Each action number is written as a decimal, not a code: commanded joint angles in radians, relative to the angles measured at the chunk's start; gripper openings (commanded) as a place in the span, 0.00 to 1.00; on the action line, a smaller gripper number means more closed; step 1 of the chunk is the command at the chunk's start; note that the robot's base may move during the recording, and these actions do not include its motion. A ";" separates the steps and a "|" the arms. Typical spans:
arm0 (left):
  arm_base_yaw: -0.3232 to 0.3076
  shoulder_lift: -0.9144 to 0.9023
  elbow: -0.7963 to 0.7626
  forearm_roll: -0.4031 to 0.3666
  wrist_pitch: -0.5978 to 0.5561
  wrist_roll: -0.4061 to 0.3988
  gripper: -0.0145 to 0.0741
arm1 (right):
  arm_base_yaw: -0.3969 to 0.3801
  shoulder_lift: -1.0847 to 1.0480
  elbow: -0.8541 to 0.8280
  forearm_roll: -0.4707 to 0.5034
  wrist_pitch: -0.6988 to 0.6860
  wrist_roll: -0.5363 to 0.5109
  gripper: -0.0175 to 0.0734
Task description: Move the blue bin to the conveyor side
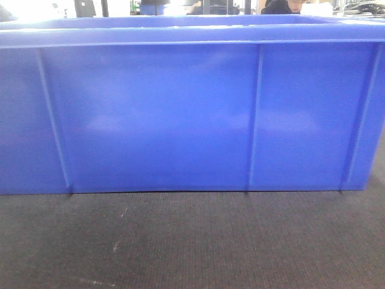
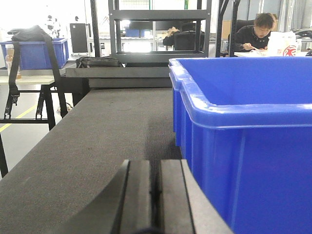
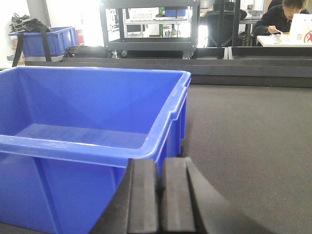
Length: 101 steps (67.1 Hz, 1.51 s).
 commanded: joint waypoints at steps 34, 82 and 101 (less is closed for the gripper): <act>0.002 -0.004 -0.002 -0.004 -0.018 0.003 0.16 | -0.013 -0.005 0.002 0.002 -0.053 -0.053 0.12; 0.002 -0.004 -0.002 -0.004 -0.018 0.003 0.16 | -0.244 -0.053 0.358 0.143 -0.405 -0.194 0.12; 0.002 -0.004 -0.002 -0.004 -0.018 0.003 0.16 | -0.294 -0.053 0.358 0.145 -0.404 -0.194 0.12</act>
